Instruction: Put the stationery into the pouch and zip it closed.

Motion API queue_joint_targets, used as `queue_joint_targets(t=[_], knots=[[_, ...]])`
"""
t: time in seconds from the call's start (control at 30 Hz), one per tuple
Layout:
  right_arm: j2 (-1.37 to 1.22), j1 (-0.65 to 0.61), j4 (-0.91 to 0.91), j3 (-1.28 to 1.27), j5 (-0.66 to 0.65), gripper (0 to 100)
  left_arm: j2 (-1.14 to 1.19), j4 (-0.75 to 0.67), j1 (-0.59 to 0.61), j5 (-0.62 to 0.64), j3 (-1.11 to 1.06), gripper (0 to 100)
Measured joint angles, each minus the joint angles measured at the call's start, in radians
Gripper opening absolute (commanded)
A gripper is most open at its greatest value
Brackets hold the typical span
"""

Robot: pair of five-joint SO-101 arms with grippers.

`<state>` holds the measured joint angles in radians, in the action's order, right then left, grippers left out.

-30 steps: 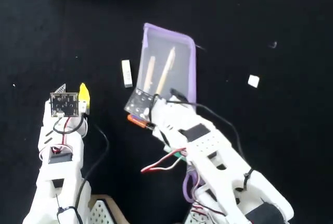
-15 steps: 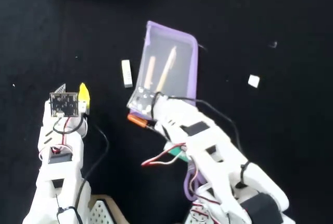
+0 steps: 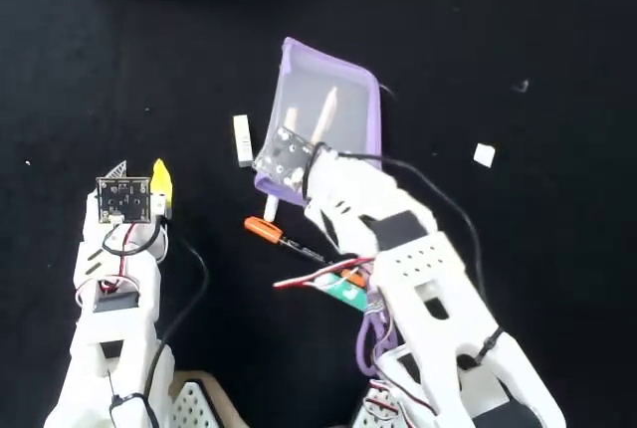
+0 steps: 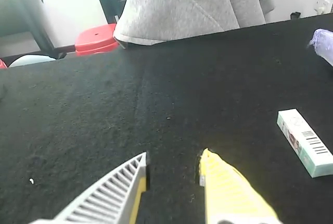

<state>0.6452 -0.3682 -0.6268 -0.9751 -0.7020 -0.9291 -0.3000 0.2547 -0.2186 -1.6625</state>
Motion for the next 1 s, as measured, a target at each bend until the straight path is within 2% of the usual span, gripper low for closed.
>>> queue_joint_targets(t=[0.3,0.5,0.63,0.87,1.0], knots=[[0.0,0.0,-0.198,0.203,0.0,1.1,0.0,-0.014,-0.029,0.0,0.0,17],[0.0,0.0,-0.381,0.359,0.0,1.1,0.0,-0.203,-0.038,0.0,0.0,17],[0.0,0.0,-0.509,0.482,0.0,1.1,0.0,-0.269,-0.06,-0.003,-0.002,17],[0.0,0.028,-0.658,0.652,-0.003,1.1,0.0,-0.287,-0.189,-0.147,-0.002,17],[0.0,0.083,-0.695,0.701,-0.006,1.1,0.0,-0.356,-0.239,-0.167,-0.002,17]])
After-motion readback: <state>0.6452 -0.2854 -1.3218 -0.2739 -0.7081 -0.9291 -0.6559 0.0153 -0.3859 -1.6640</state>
